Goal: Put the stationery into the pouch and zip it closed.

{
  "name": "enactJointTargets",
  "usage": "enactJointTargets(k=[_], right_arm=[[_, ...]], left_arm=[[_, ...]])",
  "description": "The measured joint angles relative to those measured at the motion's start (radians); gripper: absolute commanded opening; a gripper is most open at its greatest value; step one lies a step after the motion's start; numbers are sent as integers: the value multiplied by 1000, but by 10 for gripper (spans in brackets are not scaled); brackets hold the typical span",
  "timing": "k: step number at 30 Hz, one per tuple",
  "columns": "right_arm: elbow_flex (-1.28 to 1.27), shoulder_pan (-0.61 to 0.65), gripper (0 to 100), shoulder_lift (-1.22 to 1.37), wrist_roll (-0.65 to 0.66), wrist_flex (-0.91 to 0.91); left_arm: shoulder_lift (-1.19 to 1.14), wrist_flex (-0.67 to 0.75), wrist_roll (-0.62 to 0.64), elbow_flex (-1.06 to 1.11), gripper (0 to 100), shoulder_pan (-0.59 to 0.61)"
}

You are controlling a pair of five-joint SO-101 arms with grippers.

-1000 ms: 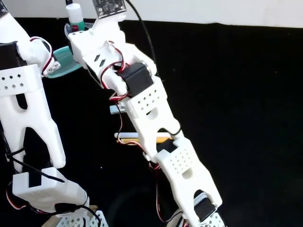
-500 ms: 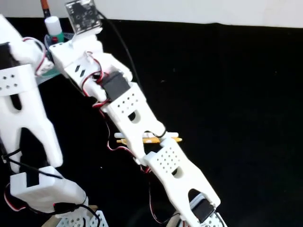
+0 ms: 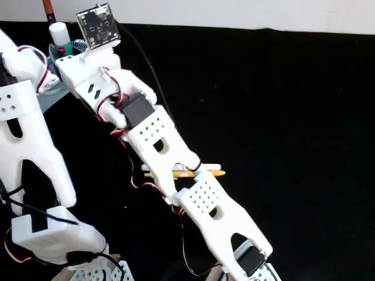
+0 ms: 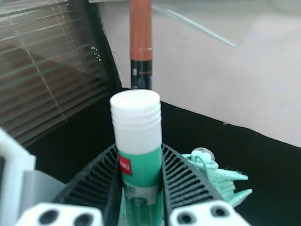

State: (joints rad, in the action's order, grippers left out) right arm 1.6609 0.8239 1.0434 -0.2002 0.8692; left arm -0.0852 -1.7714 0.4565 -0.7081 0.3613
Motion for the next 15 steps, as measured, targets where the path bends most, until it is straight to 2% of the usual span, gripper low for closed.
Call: enactJointTargets(k=[8, 15], right_arm=[[0, -17, 6, -117, 44, 130], [-2, -20, 6, -244, 106, 233]], left_arm=[[17, 0, 2, -21, 8, -170], [54, 0, 0, -71, 8, -249]])
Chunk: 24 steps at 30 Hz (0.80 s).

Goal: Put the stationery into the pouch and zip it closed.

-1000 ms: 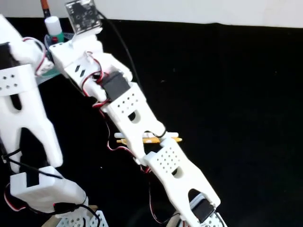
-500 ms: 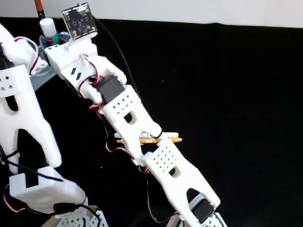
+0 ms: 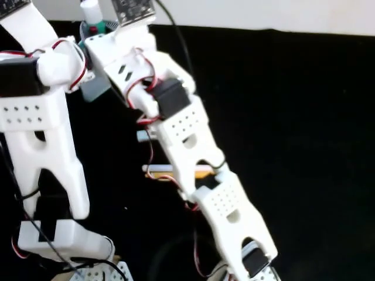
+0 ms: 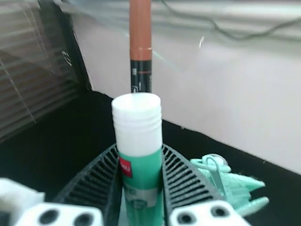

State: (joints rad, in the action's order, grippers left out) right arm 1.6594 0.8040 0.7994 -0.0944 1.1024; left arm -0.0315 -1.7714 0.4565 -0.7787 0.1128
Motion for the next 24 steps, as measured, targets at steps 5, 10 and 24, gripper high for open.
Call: enactJointTargets(k=[5, 10, 24], right_arm=[[0, 0, 6, 5, 11, -12], [3, 2, 6, 87, 11, -95], [9, 37, 6, 218, 8, -233]], left_arm=[[3, 0, 0, -6, 8, -3], [2, 0, 0, 44, 8, 9], [15, 104, -2, 230, 8, 170]])
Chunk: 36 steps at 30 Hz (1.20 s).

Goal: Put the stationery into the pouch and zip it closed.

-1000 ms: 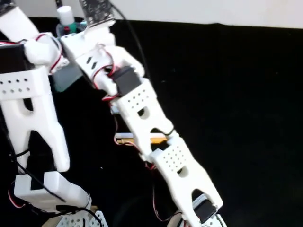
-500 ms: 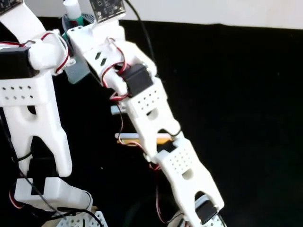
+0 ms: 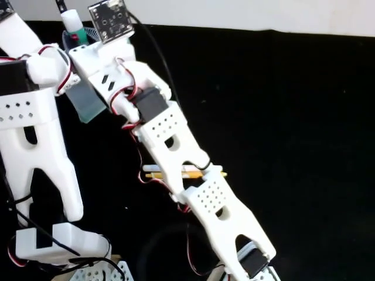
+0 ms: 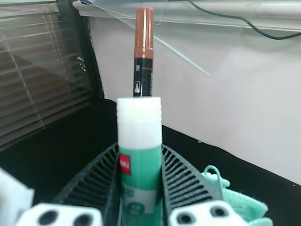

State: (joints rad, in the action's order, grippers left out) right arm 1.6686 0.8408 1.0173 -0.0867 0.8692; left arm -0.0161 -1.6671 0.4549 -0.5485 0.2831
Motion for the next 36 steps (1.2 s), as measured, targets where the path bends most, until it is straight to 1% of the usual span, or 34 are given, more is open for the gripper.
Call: enactJointTargets(k=[4, 6, 11, 19, 24, 29, 31, 34, 36], right_arm=[[2, 9, 6, 5, 0, -5], [2, 12, 6, 5, 0, -9], [0, 21, 6, 9, 0, -91], [0, 38, 6, 40, 0, -175], [0, 49, 6, 66, 0, -190], [21, 52, 13, 106, 0, -207], [21, 52, 52, 115, 2, -209], [23, 52, 156, 123, 2, -210], [23, 52, 194, 124, 2, -210]], left_arm=[[2, 35, -5, 49, 8, 37], [2, 49, -32, 72, 8, 43], [3, 61, -52, 109, 8, 49], [8, 61, -52, 110, 8, 51], [8, 61, -52, 110, 8, 52], [8, 61, -87, 110, 7, 52], [8, 61, -94, 110, 7, 52], [8, 61, -98, 110, 7, 52], [8, 61, -100, 110, 7, 52]])
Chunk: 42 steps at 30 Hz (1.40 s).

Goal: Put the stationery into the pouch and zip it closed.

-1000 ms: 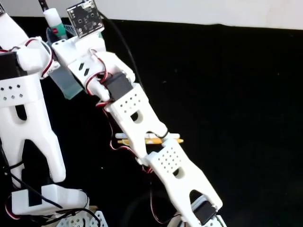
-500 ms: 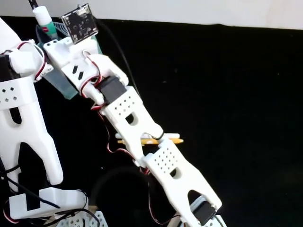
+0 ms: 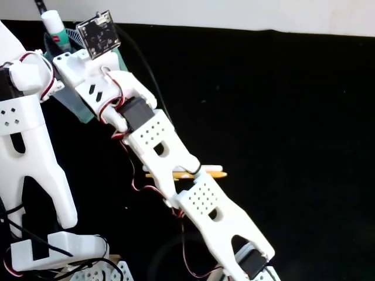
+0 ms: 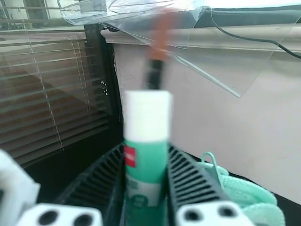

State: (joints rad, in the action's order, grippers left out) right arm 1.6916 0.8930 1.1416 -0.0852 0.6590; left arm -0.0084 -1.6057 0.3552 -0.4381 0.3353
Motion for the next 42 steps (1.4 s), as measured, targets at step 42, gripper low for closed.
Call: enactJointTargets(k=[42], right_arm=[[-18, -43, 195, -275, 6, 198]], left_arm=[[0, 2, -38, 0, 7, -6]])
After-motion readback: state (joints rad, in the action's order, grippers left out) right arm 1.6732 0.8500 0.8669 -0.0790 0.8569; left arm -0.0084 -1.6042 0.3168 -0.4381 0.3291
